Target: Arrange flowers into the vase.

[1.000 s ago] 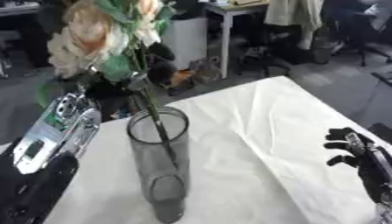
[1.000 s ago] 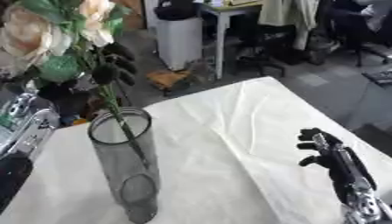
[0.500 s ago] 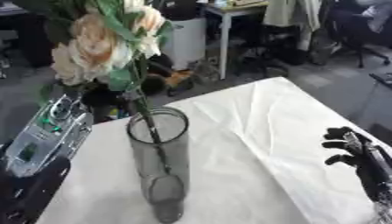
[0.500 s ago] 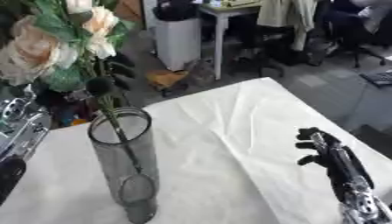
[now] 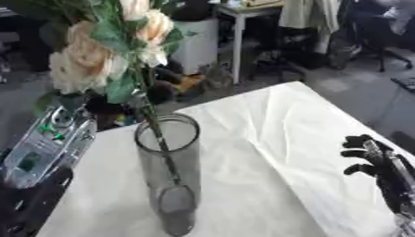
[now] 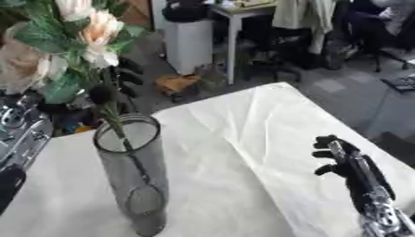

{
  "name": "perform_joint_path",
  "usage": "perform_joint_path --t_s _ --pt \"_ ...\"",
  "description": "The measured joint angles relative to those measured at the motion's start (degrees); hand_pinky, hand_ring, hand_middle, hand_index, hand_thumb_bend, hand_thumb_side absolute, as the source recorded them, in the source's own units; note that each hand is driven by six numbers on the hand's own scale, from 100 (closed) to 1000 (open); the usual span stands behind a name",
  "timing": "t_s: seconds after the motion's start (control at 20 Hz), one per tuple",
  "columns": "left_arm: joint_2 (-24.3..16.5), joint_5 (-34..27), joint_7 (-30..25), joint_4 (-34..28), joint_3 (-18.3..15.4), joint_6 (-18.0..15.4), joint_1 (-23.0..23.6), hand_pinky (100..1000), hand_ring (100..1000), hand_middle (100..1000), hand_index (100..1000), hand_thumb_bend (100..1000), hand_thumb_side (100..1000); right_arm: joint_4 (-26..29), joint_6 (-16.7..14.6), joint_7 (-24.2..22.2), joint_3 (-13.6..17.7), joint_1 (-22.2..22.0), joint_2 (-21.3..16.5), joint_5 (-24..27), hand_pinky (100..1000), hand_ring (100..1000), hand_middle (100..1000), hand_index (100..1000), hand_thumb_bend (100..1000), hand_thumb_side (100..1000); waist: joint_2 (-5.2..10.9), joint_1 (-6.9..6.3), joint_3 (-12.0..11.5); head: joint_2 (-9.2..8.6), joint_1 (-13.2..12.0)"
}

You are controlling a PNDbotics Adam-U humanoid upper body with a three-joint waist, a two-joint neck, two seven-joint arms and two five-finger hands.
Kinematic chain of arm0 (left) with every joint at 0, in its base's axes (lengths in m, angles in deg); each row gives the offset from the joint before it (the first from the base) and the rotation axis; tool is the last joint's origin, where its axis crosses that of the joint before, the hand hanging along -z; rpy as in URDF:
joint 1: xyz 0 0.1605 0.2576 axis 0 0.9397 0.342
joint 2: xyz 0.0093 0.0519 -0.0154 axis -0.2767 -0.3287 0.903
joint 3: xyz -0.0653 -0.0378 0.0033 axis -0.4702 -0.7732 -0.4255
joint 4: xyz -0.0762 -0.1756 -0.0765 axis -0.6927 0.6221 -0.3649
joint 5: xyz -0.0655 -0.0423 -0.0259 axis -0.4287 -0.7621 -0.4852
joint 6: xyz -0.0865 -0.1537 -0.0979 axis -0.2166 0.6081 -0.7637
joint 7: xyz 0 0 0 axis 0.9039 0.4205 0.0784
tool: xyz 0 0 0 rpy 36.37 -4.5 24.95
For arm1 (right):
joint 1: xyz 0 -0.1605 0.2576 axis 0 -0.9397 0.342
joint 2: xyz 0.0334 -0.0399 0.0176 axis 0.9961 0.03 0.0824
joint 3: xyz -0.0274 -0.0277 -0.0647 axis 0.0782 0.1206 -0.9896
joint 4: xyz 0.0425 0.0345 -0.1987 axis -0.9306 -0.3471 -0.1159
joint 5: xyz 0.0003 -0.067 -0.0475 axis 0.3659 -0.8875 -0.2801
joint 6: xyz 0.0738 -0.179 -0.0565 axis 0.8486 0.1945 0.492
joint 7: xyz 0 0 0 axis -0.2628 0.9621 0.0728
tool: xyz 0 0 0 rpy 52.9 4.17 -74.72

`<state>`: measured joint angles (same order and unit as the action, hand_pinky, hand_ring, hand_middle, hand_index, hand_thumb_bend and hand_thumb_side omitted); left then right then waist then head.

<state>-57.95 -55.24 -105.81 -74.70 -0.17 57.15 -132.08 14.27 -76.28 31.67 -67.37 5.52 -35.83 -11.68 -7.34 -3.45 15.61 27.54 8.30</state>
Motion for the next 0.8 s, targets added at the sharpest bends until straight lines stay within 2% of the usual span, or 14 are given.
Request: perform_joint_path --t_s 0.8 --pt "-1.97 -2.21 -1.91 -2.15 -0.31 3.59 -0.03 747 776 736 747 955 500 -0.34 0.0 0.0 0.15 -0.44 0.0 0.0 478 713 691 773 100 839 0.82 0.3 -0.8 0.08 0.42"
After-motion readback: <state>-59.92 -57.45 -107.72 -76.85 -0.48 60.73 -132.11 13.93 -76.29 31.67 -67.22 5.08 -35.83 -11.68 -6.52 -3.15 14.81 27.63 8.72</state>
